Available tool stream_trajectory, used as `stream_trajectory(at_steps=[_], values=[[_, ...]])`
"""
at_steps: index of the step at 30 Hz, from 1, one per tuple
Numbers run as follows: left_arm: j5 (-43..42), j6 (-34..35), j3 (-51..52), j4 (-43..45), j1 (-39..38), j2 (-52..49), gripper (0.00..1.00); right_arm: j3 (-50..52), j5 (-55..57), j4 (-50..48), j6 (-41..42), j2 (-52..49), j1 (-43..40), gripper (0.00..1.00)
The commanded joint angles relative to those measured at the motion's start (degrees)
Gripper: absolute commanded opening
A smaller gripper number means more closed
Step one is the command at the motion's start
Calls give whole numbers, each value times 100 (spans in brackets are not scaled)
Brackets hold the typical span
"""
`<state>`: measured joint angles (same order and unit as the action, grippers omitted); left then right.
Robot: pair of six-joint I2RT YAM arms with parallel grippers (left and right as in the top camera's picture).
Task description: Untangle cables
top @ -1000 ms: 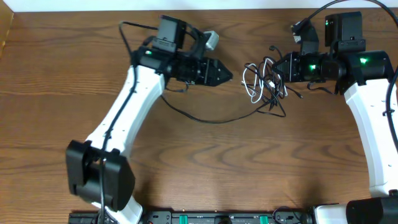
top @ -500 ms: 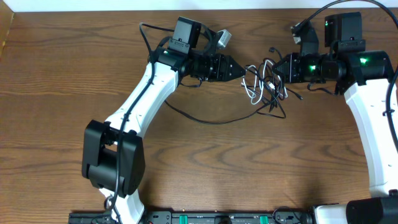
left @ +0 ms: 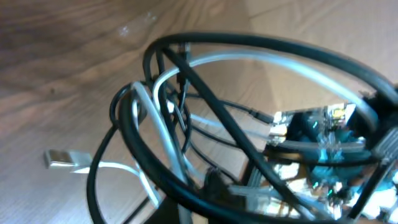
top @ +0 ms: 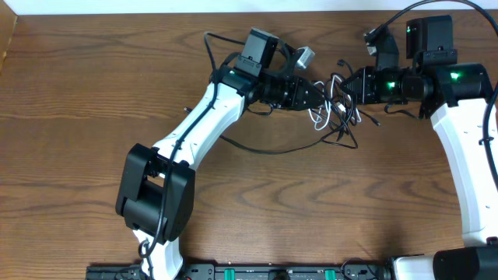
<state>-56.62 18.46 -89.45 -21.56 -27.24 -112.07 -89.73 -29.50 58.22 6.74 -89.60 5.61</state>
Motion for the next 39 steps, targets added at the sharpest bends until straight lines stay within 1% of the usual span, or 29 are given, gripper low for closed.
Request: stream_trajectory(at_steps=[1,5,11,17,20,25,35,39], values=[[76,232,7,33,125,-42,8,-146,-39,15,-61,153,50,1],[107,219,-98,35,284,122,8,7,216,50,-39,151,50,1],[1086,219,-240,-284,570,916,8,452,308,9,28,149,48,1],[1585,221,-240,-815,898,1676,8,597,422,-74,94,146,44,1],[1622,219,-240,-992,1036,1930,8,597,476,-101,96,146,44,1],[1622,223,-240,-933,1176,2155,7,708,911,-101,166,120,44,1],[1622,245,-240,-841,1626,2400,8,1676,1353,-597,505,116,0,1],[1622,262,-240,-935,1764,2398,8,1862,1329,-717,544,116,-13,1]])
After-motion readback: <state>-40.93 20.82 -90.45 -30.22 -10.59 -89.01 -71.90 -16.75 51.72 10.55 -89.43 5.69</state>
